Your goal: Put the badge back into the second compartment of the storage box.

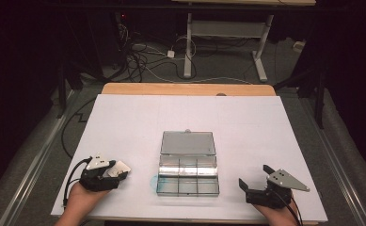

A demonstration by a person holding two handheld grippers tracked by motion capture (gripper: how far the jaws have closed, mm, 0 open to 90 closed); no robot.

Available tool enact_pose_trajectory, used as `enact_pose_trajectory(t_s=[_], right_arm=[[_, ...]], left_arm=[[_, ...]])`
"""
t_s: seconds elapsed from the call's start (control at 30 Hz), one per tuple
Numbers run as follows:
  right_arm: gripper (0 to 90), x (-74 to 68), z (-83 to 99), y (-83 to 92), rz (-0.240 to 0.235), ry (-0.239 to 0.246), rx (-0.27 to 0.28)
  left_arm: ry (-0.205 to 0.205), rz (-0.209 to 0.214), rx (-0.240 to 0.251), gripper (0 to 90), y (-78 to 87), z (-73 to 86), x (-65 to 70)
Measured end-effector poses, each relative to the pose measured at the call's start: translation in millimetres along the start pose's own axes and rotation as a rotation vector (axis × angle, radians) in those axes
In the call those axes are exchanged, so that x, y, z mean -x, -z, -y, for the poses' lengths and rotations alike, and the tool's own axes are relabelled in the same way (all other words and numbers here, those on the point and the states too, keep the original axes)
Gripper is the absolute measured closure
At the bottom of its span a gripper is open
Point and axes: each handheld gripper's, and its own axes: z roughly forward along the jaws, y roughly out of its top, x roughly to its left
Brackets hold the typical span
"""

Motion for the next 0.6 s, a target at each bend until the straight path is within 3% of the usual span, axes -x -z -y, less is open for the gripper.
enact_pose_trajectory(t_s=[0.3,0.6], right_arm=[[0.1,-0.1,0.9,-1.2,-0.002,-0.007,-0.006],[0.1,-0.4,0.9,-0.8,-0.003,-0.004,-0.005]], left_arm=[[-0.014,0.058,0.055,32.0,1.5,-8.9,15.8],[-0.067,0.086,0.092,31.9,1.8,-19.9,36.7]])
